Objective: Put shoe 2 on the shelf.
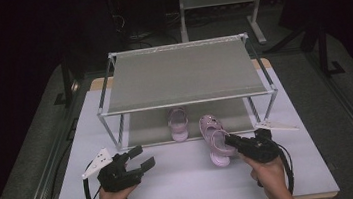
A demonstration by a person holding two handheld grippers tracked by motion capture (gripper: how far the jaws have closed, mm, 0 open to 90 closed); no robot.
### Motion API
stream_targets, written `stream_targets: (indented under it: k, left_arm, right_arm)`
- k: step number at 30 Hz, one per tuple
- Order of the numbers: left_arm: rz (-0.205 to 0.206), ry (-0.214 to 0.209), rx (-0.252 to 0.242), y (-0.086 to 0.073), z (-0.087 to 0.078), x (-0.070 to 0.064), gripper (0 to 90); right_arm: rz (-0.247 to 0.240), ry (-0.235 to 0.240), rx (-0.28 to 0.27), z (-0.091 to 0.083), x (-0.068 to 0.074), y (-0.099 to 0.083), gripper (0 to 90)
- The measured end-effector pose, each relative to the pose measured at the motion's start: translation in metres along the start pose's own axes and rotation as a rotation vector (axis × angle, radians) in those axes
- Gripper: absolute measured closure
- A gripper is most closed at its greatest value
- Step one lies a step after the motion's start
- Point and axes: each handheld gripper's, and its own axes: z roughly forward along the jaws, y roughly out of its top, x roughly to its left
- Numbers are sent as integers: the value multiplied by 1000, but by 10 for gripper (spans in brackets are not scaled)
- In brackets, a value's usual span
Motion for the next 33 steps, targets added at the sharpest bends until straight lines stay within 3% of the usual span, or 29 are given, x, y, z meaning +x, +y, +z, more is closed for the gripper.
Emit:
stream_targets:
  k: [23, 33]
  left_arm:
    - [6, -9, 10, 0, 2, 0, 286]
    - [9, -9, 7, 1, 1, 1, 286]
  right_arm:
    - [-16, -60, -22, 29, 6, 15, 803]
    - [-56, -119, -36, 49, 1, 17, 803]
